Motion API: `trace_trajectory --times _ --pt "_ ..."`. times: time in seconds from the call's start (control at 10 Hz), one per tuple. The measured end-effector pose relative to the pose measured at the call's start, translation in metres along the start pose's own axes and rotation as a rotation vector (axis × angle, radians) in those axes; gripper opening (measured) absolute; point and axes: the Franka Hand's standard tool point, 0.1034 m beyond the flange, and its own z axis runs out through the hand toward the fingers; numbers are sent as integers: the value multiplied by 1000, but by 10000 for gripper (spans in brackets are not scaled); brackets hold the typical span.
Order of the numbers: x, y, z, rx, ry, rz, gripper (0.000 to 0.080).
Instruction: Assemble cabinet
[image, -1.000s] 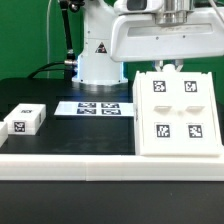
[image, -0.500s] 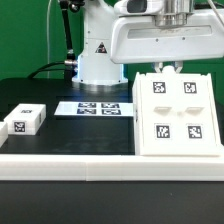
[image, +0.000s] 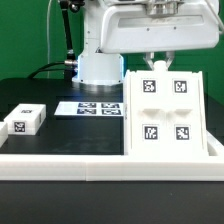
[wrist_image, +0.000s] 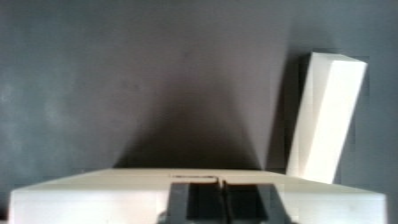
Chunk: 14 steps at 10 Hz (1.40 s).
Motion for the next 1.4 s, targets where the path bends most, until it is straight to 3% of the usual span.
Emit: trace_trajectory --times 0.5,0.9,1.4 --pt "1 2 6 0 -6 0 2" --pt "20 1 -10 7 -11 1 2" --pt "22 1 -10 7 -8 3 13"
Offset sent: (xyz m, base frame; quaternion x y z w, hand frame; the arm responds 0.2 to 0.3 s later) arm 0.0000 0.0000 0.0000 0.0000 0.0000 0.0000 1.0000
